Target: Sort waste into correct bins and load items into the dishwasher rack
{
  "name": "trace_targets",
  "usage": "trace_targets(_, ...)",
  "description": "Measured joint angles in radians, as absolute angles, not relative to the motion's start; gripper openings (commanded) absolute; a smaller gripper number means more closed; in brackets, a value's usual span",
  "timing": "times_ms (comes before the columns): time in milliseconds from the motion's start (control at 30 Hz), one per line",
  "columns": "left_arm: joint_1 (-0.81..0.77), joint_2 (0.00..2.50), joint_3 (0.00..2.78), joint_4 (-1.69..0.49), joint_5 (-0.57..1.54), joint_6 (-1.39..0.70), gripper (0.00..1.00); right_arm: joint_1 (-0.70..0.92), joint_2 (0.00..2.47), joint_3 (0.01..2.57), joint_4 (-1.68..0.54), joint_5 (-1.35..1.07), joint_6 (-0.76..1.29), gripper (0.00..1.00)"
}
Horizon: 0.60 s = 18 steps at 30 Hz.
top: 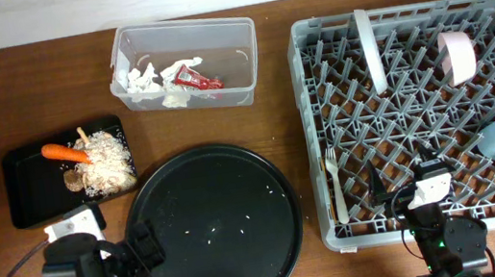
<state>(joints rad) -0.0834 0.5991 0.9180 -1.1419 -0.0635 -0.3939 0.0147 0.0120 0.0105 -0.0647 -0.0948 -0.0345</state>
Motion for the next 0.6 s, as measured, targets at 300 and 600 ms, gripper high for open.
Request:
trace_targets(300,-0.083,0.136,0.233,-0.297,-0.116,-0.289,0.99,0.015,0.01,0.01,-0.064,-0.095,-0.035,0.98)
trace_targets(600,-0.083,0.014,0.014,-0.082,-0.02,0.001,0.99,0.015,0.011,0.01,-0.064,-0.095,-0.035,0.98)
